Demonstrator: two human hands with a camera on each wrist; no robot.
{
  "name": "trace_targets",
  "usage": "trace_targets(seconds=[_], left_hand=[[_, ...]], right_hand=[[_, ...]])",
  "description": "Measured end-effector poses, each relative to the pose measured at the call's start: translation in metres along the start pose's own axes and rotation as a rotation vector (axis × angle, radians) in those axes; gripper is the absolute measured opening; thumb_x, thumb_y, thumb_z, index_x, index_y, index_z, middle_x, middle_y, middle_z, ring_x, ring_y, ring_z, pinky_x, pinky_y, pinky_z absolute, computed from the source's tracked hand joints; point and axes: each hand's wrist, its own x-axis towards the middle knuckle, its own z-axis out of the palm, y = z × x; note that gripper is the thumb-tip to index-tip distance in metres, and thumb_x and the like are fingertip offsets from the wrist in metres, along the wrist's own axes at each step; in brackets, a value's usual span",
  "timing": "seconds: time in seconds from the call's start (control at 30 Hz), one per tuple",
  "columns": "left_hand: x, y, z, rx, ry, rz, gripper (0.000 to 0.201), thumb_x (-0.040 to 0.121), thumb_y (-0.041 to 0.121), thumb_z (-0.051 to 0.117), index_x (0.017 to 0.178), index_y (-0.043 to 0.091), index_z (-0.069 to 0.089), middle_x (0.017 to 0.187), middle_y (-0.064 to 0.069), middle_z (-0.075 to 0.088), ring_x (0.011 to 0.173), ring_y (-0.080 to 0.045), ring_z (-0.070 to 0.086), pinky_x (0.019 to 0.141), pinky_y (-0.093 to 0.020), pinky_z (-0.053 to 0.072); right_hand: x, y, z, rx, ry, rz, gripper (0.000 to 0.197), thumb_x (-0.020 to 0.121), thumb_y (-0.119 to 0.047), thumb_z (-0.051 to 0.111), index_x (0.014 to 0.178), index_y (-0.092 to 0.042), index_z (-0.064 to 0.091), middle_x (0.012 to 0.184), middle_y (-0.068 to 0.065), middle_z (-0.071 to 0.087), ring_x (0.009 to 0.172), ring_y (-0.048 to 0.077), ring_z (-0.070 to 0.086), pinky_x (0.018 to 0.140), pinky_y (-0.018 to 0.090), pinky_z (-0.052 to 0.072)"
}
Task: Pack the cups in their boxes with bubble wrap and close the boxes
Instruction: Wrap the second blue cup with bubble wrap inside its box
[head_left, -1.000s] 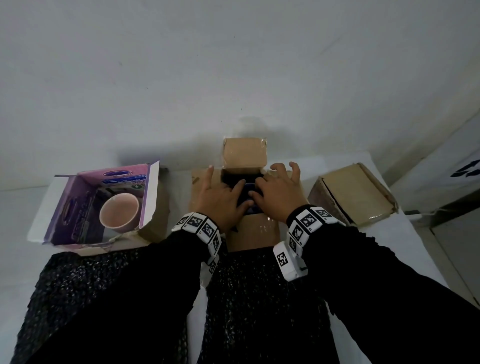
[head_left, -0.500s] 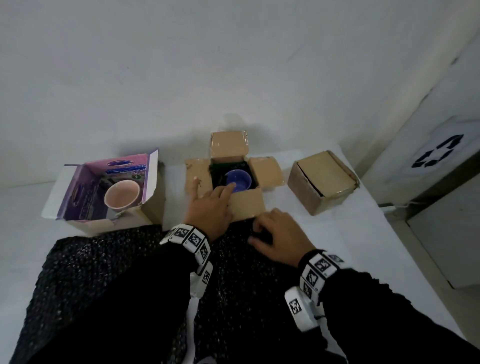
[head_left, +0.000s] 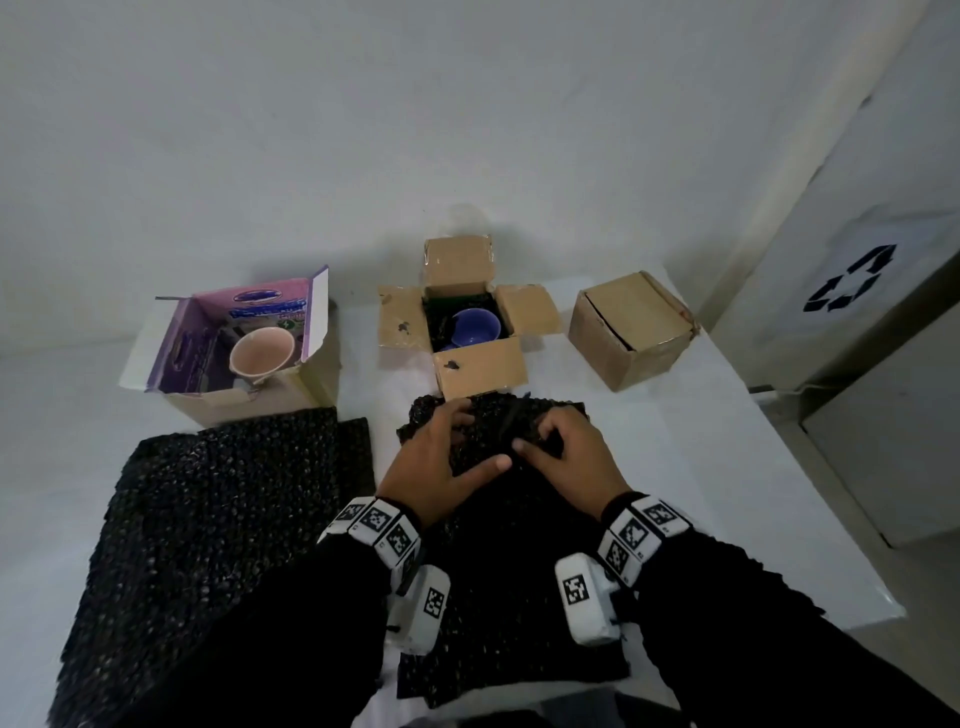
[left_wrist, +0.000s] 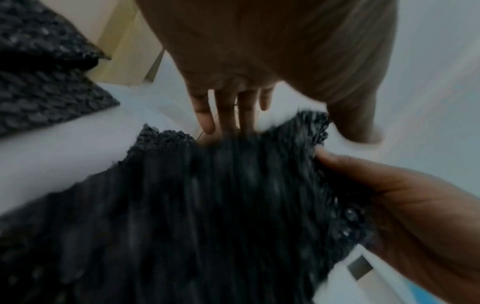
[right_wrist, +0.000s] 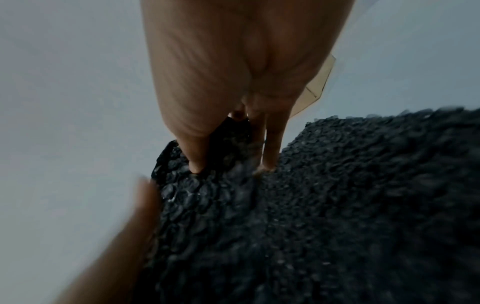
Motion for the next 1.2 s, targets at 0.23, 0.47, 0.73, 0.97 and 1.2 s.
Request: trace_targets(seconds=[0.23,0.47,0.73,0.97,1.2], left_hand=[[0.01,0.011,-0.003,-0.109,-0.183,-0.032,0.013,0.09,0.017,0.062,0.099,0.008,0.064,0.094,-0.004,0.067,0.089,-0.019,0.063,0.076,-0.029,0.045],[0.03,0.029,-0.036,0.042,-0.067,0.12,0.033,0.084,0.035,0.039,0.093,0.007,0.054,0.084,-0.013,0.062,0.08,-0.032,0.058,0.069,-0.037,0.043],[0.045,0.035,-0.063,0.49,-0.183,0.164,0.03,0.08,0.023,0.063,0.109,0.016,0.056,0.106,-0.006,0.062,0.098,-0.026,0.059,0.08,-0.035,0.047],[0.065,0.03,-0.075,0.441,-0.103,0.151,0.024,0.089,0.029,0.056,0.11,0.017,0.05,0.09,-0.009,0.064,0.084,-0.03,0.061,0.068,-0.038,0.046],[0.094,0.026,-0.082,0.164,0.015,0.205,0.031,0.086,0.041,0.032,0.088,0.02,0.055,0.08,0.001,0.057,0.072,-0.019,0.054,0.064,-0.036,0.041]], right_hand=[[0.013,-0.03,-0.02,0.302,0.22,0.021,0.031,0.074,-0.011,0.076,0.091,-0.022,0.052,0.107,-0.003,0.062,0.099,0.012,0.059,0.087,0.034,0.049],[0.022,-0.047,-0.05,-0.424,0.081,-0.374,0.084,0.066,-0.034,0.059,0.143,-0.044,0.029,0.15,-0.013,0.024,0.141,0.022,0.014,0.111,0.049,0.013],[0.049,-0.057,-0.041,-0.58,-0.197,-0.364,0.017,0.084,-0.033,0.061,0.098,-0.022,0.059,0.091,-0.004,0.057,0.101,0.021,0.05,0.089,0.036,0.033],[0.069,-0.067,-0.041,-0.311,-0.316,-0.212,0.03,0.088,-0.009,0.045,0.115,-0.024,0.045,0.101,0.008,0.064,0.093,0.031,0.058,0.083,0.043,0.045],[0.104,-0.073,-0.061,-0.158,-0.403,-0.063,0.019,0.08,-0.029,0.076,0.092,-0.027,0.06,0.079,-0.012,0.06,0.077,0.01,0.06,0.062,0.018,0.044]])
